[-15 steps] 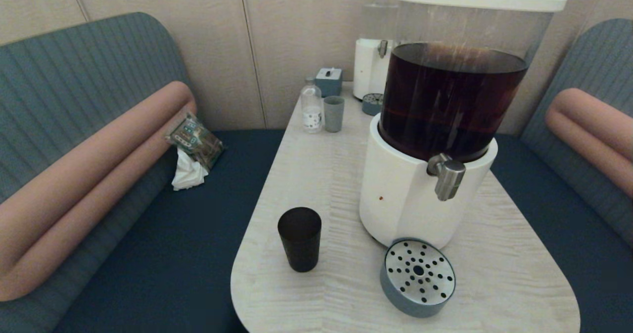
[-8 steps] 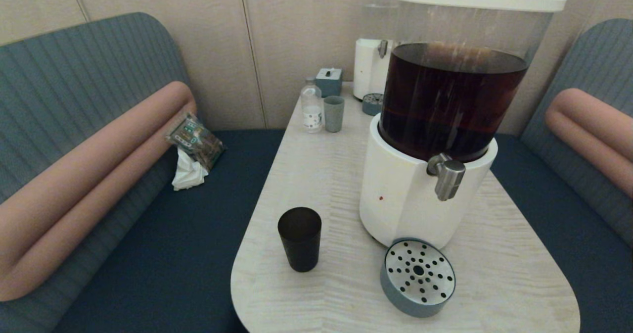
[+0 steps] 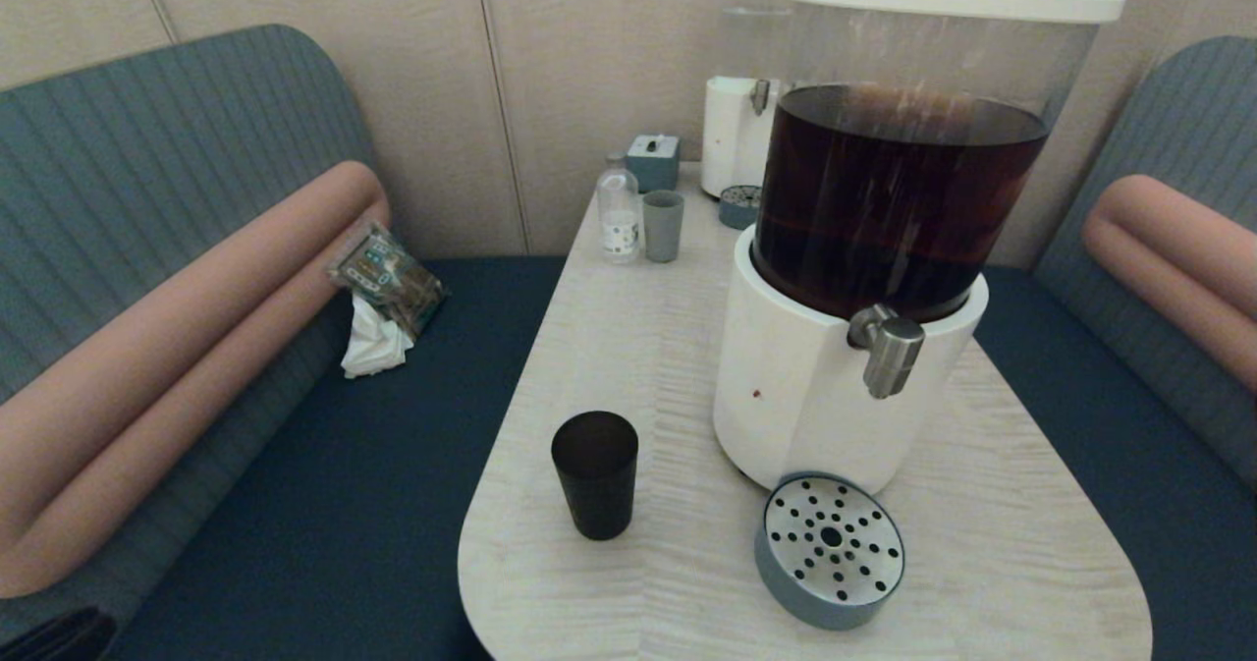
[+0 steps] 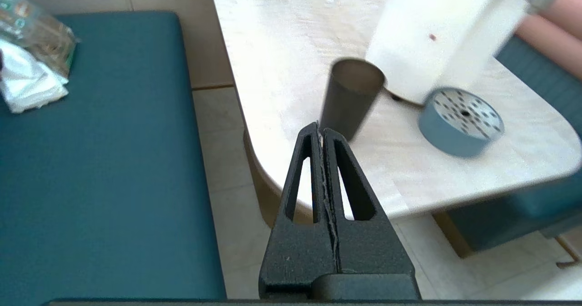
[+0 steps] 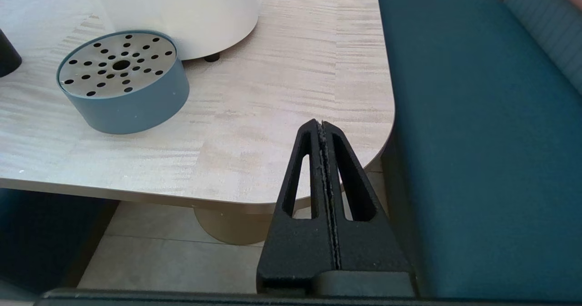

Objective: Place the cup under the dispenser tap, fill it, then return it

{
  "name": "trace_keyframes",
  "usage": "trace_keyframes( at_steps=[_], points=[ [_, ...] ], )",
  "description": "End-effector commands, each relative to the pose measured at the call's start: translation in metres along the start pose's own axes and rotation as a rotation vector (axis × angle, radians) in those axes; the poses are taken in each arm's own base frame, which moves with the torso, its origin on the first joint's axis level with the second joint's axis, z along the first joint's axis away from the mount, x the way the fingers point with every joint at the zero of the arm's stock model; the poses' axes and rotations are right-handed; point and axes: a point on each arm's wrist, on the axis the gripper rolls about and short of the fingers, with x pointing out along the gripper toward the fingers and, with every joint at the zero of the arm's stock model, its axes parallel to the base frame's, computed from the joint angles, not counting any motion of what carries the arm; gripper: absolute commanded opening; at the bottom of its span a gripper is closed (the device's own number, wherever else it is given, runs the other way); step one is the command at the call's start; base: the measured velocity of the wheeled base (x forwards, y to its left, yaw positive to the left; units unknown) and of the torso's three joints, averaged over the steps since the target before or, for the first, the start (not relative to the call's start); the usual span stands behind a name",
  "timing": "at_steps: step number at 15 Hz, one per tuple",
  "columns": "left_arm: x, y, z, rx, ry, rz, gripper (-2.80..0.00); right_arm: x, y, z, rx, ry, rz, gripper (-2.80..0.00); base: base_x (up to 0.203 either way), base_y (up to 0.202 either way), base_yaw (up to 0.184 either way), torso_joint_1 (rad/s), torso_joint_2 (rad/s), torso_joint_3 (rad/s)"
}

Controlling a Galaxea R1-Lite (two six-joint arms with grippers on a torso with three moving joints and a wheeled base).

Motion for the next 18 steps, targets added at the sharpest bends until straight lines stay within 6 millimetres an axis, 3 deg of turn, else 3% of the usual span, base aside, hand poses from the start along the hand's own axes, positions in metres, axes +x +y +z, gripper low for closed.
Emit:
trace_keyframes(
  at_steps=[1, 3, 10, 14, 15, 18],
  points=[
    [0.036, 0.016, -0.01, -0.01, 0.031, -0.013, -2.8, 0.0, 0.0, 0.0, 0.0, 0.001, 0.0, -2.8, 0.0, 0.0, 0.0, 0.0, 0.0, 0.0],
    [0.049, 0.021, -0.019, -0.006, 0.049, -0.058, -2.8, 0.0, 0.0, 0.0, 0.0, 0.001, 0.0, -2.8, 0.0, 0.0, 0.0, 0.0, 0.0, 0.0],
    [0.099, 0.041, -0.016, -0.015, 0.112, -0.087, -2.8, 0.0, 0.0, 0.0, 0.0, 0.0, 0.0, -2.8, 0.0, 0.0, 0.0, 0.0, 0.0, 0.0],
    [0.115, 0.048, -0.022, -0.004, 0.1, -0.158, -2.8, 0.0, 0.0, 0.0, 0.0, 0.001, 0.0, -2.8, 0.0, 0.0, 0.0, 0.0, 0.0, 0.0],
    [0.116, 0.048, -0.023, 0.001, 0.098, -0.175, 0.0, 0.0, 0.0, 0.0, 0.0, 0.001, 0.0, -2.8, 0.0, 0.0, 0.0, 0.0, 0.0, 0.0],
    [0.118, 0.047, -0.019, 0.01, 0.084, -0.246, 0.0, 0.0, 0.0, 0.0, 0.0, 0.001, 0.0, -2.8, 0.0, 0.0, 0.0, 0.0, 0.0, 0.0]
  ],
)
